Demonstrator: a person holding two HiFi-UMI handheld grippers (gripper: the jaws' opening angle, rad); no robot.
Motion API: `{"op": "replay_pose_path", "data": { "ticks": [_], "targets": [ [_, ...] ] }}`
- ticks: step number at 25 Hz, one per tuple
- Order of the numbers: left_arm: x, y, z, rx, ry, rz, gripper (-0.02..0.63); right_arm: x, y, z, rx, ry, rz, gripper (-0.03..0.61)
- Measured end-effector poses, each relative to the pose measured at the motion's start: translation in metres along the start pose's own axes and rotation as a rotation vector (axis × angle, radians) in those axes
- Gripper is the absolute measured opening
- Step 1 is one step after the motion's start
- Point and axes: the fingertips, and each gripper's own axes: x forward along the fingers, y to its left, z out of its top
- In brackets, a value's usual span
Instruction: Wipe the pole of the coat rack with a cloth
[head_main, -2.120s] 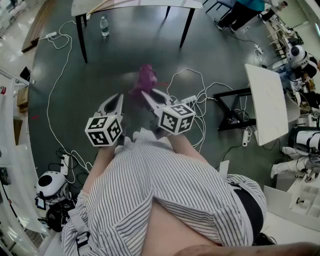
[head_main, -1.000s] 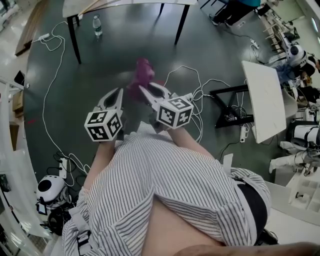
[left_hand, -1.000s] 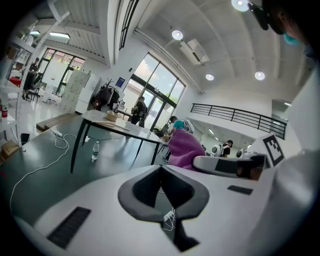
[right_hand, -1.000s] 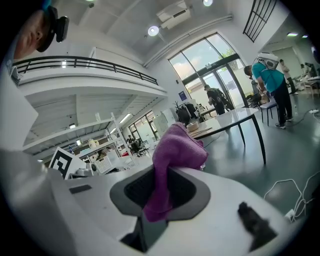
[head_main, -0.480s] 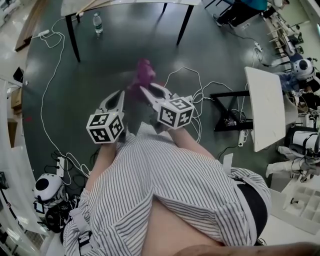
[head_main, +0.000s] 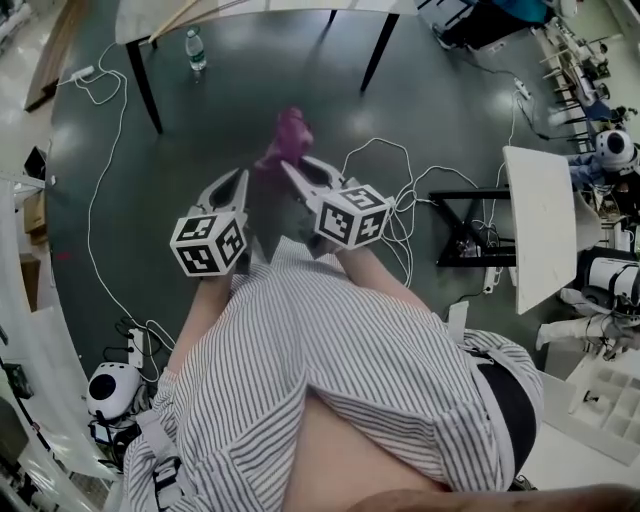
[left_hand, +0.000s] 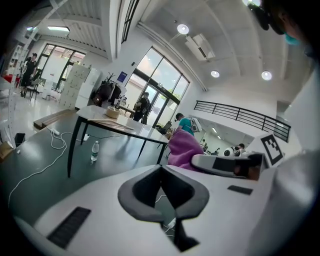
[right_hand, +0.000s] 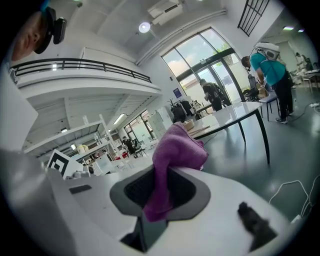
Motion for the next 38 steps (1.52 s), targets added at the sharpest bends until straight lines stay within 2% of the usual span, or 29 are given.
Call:
{"op": "replay_pose_path", "data": {
  "ticks": [10,14,18,22,30,38],
  "targets": [
    [0.081,0.101,0.112,0.022,-0.004,-0.032,0.011,0.135,-0.031,0.079,-0.009,-0.025,-0.047,0.071],
    [0.111,0.13,0.143,0.034,0.002,-0.056,0.011,0.175,-0.045,0.106,-0.018,-0.052,-0.072,0.071],
    [0.129,0.147,0.155,0.053,0.02,-0.07,0.011,0.203,-0.059,0.114,-0.014,-0.045,-0.101,0.071],
    [0.139,0.163,0.159,0.038,0.032,-0.07,0.011,0.222,-0.065,0.116,-0.007,-0.029,-0.109,0.071],
    [0.158,0.181,0.162,0.035,0.075,-0.064,0.011,0.241,-0.079,0.122,0.032,-0.043,-0.127,0.071],
    [0.203,0.213,0.179,0.022,0.092,-0.045,0.011,0.285,-0.115,0.152,0.041,-0.077,-0.116,0.071]
  ]
}}
